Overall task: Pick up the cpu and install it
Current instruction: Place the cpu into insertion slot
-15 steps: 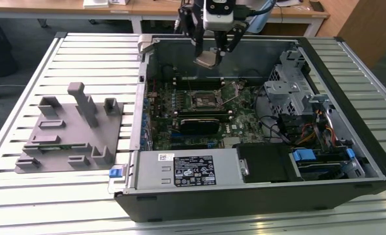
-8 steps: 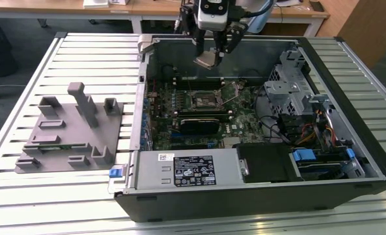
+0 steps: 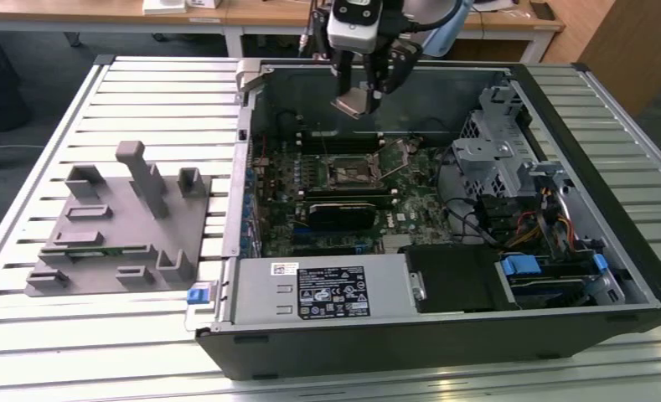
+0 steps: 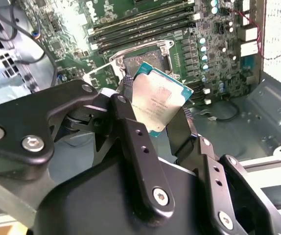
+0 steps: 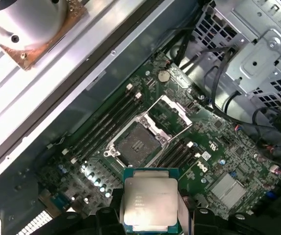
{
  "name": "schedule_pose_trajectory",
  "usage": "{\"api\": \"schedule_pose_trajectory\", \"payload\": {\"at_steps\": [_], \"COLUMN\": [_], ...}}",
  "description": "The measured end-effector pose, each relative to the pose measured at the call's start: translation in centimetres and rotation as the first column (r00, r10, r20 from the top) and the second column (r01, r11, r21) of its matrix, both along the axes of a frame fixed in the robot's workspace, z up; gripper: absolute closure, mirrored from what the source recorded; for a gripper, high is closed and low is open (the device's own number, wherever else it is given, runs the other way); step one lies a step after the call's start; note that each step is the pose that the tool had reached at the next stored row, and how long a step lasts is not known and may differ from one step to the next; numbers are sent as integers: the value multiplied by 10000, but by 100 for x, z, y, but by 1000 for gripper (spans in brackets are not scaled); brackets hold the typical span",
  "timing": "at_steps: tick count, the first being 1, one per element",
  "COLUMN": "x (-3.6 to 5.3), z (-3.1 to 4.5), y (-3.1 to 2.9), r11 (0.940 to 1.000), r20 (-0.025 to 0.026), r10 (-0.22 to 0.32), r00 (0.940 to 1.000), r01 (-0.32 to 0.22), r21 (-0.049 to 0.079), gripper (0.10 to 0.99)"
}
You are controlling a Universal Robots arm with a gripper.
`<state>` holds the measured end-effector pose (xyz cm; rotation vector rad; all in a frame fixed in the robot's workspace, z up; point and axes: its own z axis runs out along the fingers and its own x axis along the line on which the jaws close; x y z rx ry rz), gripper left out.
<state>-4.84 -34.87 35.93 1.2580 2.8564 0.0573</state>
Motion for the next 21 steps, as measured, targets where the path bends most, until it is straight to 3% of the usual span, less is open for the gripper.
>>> {"api": "schedule_pose_trajectory", "payload": {"at_steps": [6,11,16,21], "x": [0,0,0,0], "z": [-7,-13,-18,-25], "y": [7,13,17,22], "r11": [9968,9892,9770,9598], "r20": [0,0,0,1], "r10": [-796,-1464,-2132,-2808], "r00": [9968,9892,9770,9598], "r01": [796,1464,2132,2808], "r21": [-1,0,0,0], "gripper": [561,561,561,561]}}
